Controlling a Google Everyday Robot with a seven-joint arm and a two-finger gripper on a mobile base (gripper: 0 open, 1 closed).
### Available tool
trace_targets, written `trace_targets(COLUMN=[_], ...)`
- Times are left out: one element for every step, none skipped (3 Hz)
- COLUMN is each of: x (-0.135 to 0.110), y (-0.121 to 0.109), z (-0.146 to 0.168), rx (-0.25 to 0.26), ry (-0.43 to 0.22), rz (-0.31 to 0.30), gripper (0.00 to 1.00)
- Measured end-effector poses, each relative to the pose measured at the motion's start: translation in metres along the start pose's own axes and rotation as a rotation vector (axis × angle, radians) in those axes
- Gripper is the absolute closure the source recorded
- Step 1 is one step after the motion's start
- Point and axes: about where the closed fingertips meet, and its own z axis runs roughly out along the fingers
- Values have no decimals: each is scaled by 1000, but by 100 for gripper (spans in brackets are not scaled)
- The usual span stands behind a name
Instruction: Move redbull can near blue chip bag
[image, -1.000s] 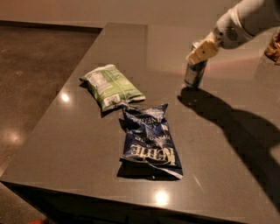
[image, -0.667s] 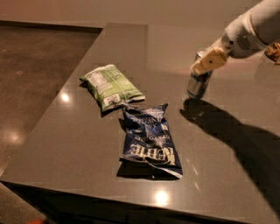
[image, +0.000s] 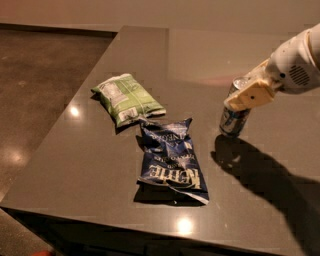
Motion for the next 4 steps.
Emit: trace_targets(x=[17, 26, 28, 28], y=[29, 40, 49, 55], z=[5, 9, 14, 18], rx=[7, 14, -12, -31], ry=[36, 53, 33, 7], rz=[-70, -101, -113, -125], gripper=[97, 75, 51, 28])
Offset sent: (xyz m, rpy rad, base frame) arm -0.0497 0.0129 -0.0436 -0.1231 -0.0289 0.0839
